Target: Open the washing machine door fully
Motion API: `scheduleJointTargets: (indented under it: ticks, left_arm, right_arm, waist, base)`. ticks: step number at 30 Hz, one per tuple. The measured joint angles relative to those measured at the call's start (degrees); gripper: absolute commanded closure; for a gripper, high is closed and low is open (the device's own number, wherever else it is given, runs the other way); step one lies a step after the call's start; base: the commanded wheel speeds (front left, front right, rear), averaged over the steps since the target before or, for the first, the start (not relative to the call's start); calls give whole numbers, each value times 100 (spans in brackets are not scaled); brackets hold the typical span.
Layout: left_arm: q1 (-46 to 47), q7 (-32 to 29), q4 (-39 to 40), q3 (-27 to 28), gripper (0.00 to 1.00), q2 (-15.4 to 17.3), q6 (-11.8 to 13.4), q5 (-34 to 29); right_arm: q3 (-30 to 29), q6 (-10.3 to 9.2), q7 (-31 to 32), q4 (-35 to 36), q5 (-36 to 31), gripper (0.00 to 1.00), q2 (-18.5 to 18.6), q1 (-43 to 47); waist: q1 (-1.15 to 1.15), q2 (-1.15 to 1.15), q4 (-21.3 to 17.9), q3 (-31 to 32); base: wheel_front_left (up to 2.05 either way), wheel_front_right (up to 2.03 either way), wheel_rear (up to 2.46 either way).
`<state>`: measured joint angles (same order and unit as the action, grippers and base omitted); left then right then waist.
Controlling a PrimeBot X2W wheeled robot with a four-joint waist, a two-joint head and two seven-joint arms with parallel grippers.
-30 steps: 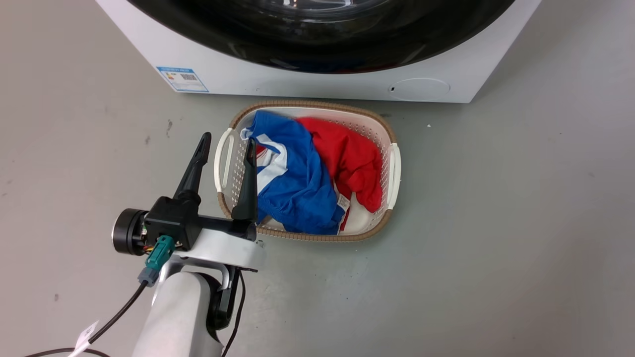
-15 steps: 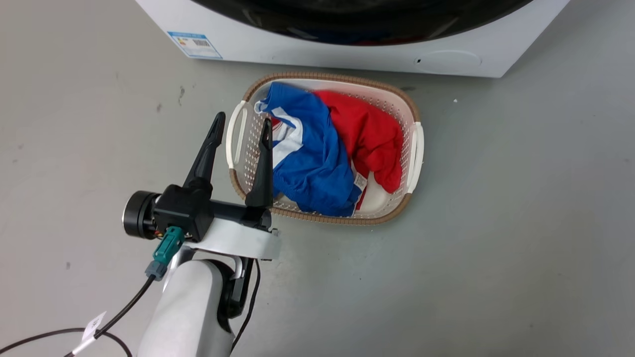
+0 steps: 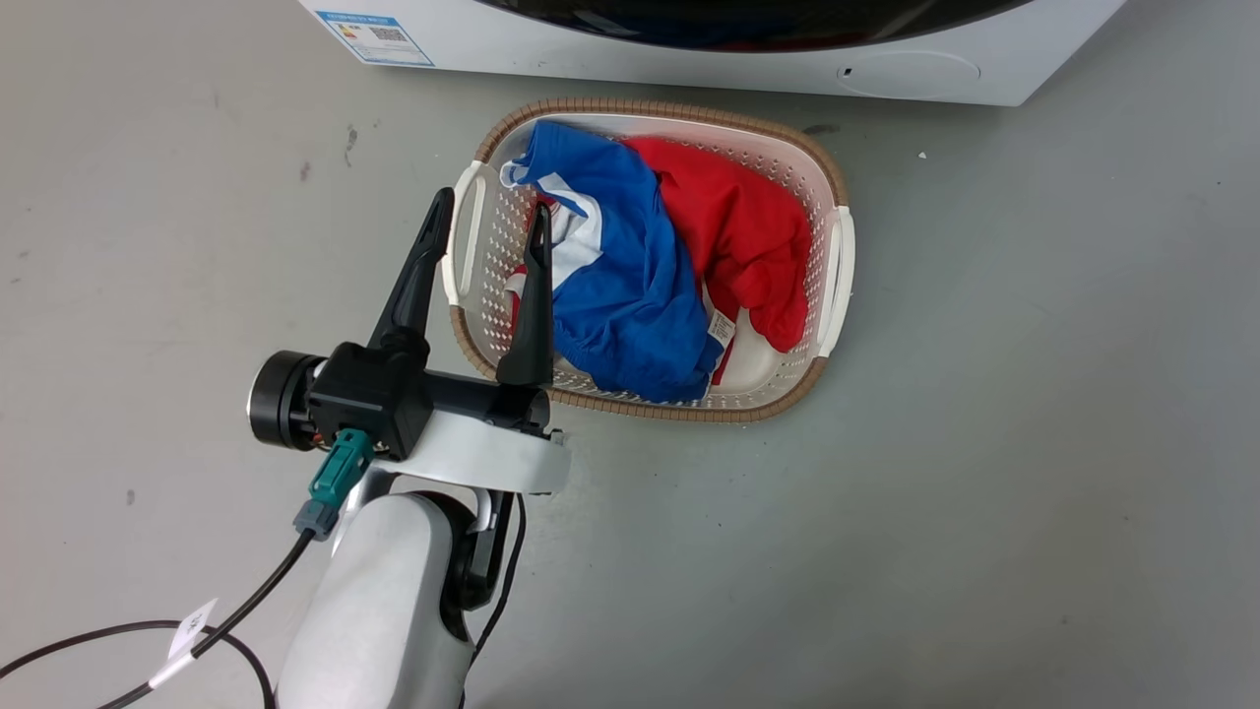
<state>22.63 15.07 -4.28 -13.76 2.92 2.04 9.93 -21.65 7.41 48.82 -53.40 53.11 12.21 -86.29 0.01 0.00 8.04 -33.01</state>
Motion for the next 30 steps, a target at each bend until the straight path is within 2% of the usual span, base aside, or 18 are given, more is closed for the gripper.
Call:
scheduleJointTargets:
  ticks: [11,16,26,30]
  left_arm:
    - [-31,0,-127,45,0,-1,0,38]
    - [-164,0,-212,54,0,0,9,96]
    - [-513,0,-366,64,0,-1,-14,165]
    - [-685,0,-430,96,0,-1,-59,179]
  right_arm:
    - [-132,-1,1103,595,-171,100,-208,564]
    - [-146,0,1596,966,-179,100,-464,985]
    - [-46,0,2515,1994,-208,100,-839,2075]
    - [56,0,2828,2461,-22,100,-888,2613]
  waist:
    - [0,0,-96,279]
    - [-1,0,-140,530]
    - [0,0,-173,1119]
    - [-1,0,-153,1363]
  base:
    - [0,0,0]
    - [0,0,0]
    - [0,0,0]
    - [0,0,0]
